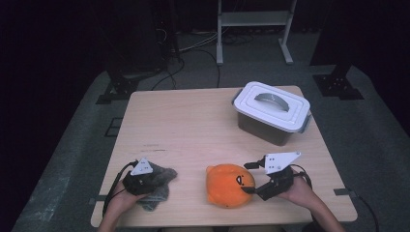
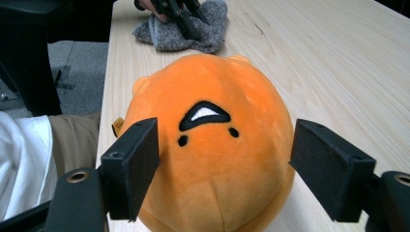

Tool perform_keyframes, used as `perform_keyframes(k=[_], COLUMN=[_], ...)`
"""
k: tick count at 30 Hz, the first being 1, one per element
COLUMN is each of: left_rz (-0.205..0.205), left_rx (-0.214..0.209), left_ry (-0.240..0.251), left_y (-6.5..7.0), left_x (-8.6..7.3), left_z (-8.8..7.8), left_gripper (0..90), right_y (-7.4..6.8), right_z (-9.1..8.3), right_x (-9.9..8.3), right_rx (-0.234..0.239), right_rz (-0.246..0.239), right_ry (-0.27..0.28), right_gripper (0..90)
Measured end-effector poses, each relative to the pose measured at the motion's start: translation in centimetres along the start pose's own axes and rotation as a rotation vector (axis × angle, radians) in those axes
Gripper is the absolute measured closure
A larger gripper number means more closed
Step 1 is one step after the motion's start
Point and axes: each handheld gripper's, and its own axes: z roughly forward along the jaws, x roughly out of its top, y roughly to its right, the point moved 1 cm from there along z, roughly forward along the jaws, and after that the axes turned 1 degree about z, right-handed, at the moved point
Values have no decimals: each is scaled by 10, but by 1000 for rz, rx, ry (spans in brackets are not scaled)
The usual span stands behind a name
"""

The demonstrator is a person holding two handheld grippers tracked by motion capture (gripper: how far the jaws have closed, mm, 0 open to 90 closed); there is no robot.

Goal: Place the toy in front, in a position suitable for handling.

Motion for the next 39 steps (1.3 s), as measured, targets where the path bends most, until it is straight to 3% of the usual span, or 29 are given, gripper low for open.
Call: perform_keyframes(k=[10,14,20,31,34,36,39], left_rz=[-22,-26,42,254,278,309,295], left_rx=[-32,-94,-195,-336,-343,-346,-354], left_ry=[26,100,215,273,265,229,222], left_y=[-2,7,34,96,103,108,108], left_x=[1,13,52,132,141,145,140], left_z=[-3,-5,-5,15,21,31,38], left_gripper=[780,784,783,781,781,781,778], right_y=[3,2,2,2,2,3,4], right_z=[4,8,11,16,17,16,16], right_x=[-9,-11,-11,-12,-12,-13,-16], right_rx=[27,24,12,0,0,0,-1], right_rz=[20,27,38,48,49,53,57], right_ry=[-20,-31,-36,-32,-33,-34,-46], right_gripper=[244,246,251,255,255,255,261])
